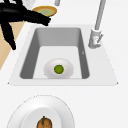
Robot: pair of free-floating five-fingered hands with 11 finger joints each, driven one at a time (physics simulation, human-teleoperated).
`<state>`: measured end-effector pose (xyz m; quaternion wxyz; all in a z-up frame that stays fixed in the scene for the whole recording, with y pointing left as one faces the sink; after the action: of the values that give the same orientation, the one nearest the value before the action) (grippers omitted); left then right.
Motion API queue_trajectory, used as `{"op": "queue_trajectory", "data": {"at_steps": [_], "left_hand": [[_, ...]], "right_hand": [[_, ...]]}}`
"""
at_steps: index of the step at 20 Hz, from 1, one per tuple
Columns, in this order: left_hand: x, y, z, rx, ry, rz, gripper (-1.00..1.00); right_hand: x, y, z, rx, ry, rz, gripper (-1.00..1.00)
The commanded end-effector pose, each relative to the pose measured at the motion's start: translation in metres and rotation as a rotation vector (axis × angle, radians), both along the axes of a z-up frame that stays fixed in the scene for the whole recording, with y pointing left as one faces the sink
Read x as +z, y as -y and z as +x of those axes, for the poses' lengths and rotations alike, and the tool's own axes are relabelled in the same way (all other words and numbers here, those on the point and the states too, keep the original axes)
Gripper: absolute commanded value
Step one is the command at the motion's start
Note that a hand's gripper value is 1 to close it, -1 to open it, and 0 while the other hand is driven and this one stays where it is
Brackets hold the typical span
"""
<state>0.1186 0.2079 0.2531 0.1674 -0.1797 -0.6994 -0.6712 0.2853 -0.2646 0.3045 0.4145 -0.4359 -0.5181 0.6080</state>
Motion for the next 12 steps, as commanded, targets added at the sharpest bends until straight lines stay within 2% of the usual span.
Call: {"op": "queue_trajectory", "data": {"at_steps": [1,6,9,10,12], "left_hand": [[0.0,0.0,0.0,0.0,0.0,0.0,0.0],[0.0,0.0,0.0,0.0,0.0,0.0,0.0],[0.0,0.0,0.0,0.0,0.0,0.0,0.0],[0.0,0.0,0.0,0.0,0.0,0.0,0.0],[0.0,0.0,0.0,0.0,0.0,0.0,0.0]], "right_hand": [[0.005,-0.01,0.016,0.022,0.091,0.047,-1.0],[0.005,-0.033,0.031,0.039,0.142,0.019,-1.0],[0.007,-0.038,0.026,0.092,0.128,0.01,-1.0],[0.008,-0.039,0.028,0.062,0.131,0.008,-1.0],[0.009,-0.035,0.028,0.043,0.133,0.008,-1.0]]}}
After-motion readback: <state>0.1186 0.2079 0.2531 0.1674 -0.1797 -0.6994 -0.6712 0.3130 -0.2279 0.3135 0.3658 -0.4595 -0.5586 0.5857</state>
